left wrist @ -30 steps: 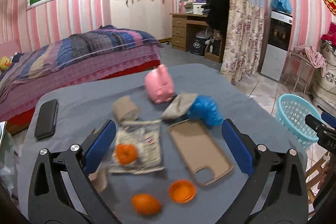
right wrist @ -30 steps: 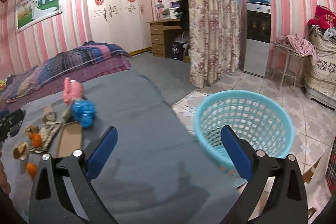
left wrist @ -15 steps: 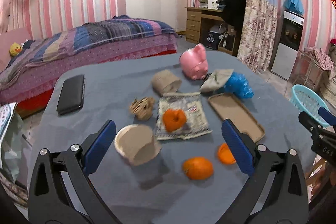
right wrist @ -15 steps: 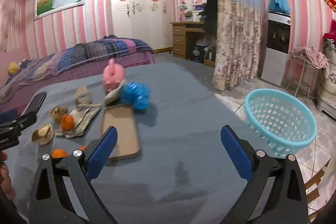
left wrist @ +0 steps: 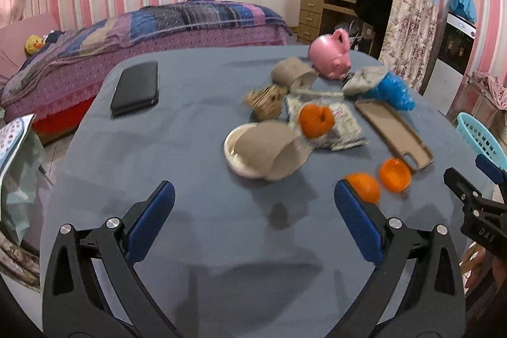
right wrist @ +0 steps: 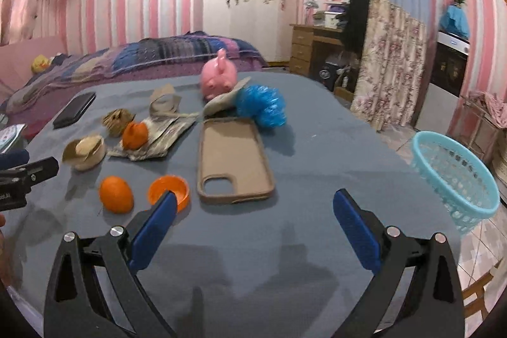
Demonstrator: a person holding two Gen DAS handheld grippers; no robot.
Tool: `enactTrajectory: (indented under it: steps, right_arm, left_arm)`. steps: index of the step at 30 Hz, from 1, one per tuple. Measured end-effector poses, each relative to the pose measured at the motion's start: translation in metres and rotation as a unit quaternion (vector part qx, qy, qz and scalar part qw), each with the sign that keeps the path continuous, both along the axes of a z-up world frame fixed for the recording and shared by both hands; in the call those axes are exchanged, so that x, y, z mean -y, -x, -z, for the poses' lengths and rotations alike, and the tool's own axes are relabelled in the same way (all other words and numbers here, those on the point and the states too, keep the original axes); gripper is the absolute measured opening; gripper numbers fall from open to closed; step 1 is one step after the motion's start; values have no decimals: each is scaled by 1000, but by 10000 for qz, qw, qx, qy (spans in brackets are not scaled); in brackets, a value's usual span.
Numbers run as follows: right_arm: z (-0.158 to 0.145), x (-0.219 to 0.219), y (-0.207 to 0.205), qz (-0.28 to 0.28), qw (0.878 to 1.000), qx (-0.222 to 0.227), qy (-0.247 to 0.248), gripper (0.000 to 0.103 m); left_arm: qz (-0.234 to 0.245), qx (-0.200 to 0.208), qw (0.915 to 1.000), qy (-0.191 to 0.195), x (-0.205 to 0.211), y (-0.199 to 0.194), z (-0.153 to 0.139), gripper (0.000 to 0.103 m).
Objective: Collect trash
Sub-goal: 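Move both grippers back toward the table, then grasp the orange cap with the right gripper while the left grasps the cardboard sleeve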
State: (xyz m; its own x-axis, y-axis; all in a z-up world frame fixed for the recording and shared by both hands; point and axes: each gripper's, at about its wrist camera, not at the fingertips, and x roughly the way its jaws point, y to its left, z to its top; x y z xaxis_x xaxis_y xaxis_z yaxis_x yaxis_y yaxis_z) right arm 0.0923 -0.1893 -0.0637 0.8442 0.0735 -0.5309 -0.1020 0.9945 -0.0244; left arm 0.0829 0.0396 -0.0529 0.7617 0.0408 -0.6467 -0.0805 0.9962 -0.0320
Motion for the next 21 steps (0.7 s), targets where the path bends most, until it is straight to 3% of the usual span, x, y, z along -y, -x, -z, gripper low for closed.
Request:
enactTrajectory:
  steps: [7,15,17,19,21]
  right_arm:
    - [11,-9,-5,-234,9994,-234,100,97]
    - [18,-14,-11,-410,9981,-459,-6,95]
    - [20,-19,-12,-515,9974,-510,12,86]
    - [21,-24,-15,-626,9963,-581,23,78]
    - [22,-27,-18,-718,9952,-660,-35,76]
  left_arm:
    - [-98,-183,9992,336,-15,-7,20,97]
    - [-21,94,9990,440,-15,-19,6,97]
    - [51,132,9989,451,-13,-23,3,96]
    - [131,104,9991,402,-10,-27,3,87]
    - [177,-5,9994,297,-7,-33,6,67]
